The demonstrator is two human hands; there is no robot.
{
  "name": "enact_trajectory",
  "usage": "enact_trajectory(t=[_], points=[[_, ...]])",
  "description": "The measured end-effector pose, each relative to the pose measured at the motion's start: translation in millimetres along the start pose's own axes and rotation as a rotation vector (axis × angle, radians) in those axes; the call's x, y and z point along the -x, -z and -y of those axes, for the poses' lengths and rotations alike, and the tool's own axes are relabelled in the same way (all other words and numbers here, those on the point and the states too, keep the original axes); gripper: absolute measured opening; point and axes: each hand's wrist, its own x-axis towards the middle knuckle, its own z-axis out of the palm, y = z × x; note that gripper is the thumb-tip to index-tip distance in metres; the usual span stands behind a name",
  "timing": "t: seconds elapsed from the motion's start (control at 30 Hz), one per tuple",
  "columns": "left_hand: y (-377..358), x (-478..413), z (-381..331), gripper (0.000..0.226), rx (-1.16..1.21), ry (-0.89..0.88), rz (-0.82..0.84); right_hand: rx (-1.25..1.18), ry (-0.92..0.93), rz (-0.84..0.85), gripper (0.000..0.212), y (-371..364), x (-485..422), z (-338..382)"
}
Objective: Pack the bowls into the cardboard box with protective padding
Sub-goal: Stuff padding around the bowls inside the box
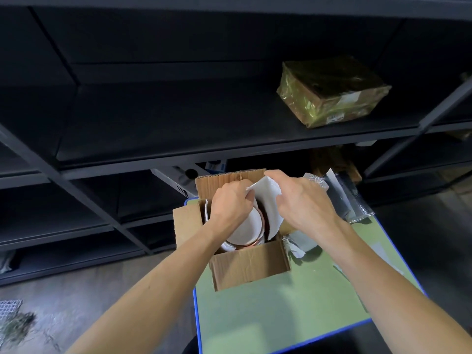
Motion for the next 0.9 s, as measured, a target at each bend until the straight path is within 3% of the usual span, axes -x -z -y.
enact_trajectory(t=[0.33,0.53,0.73,0.8,0.9], points=[[2,-1,1,0.020,0.006,-0.007,-0.004,-0.127,-0.094,0.051,0.050,-23,8,-18],[-2,-5,0,0.017,-0.047,-0.074,0.048,-0.090,-0.139,0.112,0.008,-39,12,-18],[-9,-9,-1,0.012,-0.083,-0.125,0.097,-0.016,-0.124,0.154,0.012,-39,15,-11],[-12,-7,0,0.016,-0.059,-0.150,0.089,0.011,-0.153,0.159,0.028,-40,15,-13],[-15,-3,1,0.031,0.005,-0.201,0.031,0.006,-0.156,0.167,0.013,-48,13,-14]])
